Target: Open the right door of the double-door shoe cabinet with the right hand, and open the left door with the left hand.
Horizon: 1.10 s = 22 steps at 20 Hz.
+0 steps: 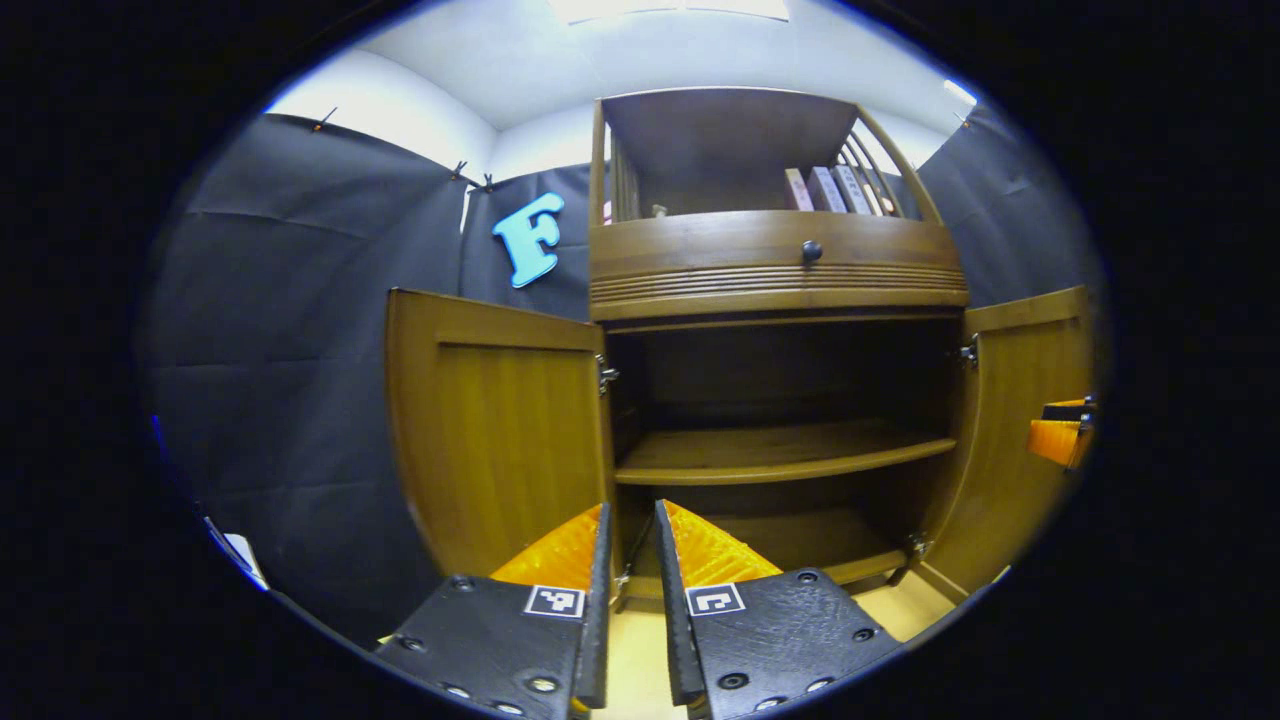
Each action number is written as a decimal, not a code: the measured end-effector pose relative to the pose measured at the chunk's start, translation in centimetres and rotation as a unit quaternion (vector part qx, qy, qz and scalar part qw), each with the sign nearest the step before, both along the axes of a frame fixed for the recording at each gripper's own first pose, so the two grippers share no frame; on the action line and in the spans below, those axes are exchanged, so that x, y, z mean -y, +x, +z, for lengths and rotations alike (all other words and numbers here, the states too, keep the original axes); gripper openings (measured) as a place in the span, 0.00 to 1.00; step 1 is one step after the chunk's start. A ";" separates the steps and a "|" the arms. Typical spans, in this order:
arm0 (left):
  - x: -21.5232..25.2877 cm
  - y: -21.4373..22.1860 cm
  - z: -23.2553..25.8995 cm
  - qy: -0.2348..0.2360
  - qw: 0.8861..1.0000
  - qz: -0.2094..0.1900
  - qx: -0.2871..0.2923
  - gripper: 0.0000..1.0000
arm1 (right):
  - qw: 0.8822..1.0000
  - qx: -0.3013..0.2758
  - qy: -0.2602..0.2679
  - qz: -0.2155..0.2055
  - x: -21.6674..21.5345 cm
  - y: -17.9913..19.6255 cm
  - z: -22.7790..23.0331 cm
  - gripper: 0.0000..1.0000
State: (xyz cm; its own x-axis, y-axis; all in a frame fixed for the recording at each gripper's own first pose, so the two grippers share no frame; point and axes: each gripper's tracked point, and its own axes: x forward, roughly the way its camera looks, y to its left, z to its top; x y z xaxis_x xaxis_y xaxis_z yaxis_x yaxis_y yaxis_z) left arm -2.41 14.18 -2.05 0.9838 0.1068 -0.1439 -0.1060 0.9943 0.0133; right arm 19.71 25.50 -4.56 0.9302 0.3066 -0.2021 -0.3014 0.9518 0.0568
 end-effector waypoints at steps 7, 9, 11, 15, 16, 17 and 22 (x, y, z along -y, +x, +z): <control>5.8 2.2 1.5 -0.020 0.997 -0.070 0.002 0.47 | 0.999 0.035 0.009 -0.040 1.4 -0.3 3.7 0.81; 7.1 2.4 1.9 -0.025 0.996 -0.081 0.006 0.60 | 0.998 0.041 0.009 -0.048 1.7 -0.4 4.4 0.87; 7.8 2.5 2.2 -0.031 0.995 -0.090 0.005 0.77 | 0.997 0.049 0.009 -0.051 1.7 -0.5 5.2 0.91; 8.4 2.6 3.0 -0.046 0.995 -0.093 0.006 0.82 | 0.996 0.068 0.005 -0.057 1.6 -0.8 6.7 0.91; 8.3 2.8 3.2 -0.045 0.995 -0.091 0.007 0.95 | 0.996 0.073 0.003 -0.058 1.6 -0.6 7.0 0.91; 8.2 2.8 3.3 -0.043 0.995 -0.088 0.008 0.88 | 0.995 0.075 0.001 -0.059 1.5 -0.6 7.1 0.91; 7.7 3.1 3.5 -0.034 0.996 -0.083 0.009 0.91 | 0.995 0.081 0.000 -0.062 1.4 -0.5 7.6 0.91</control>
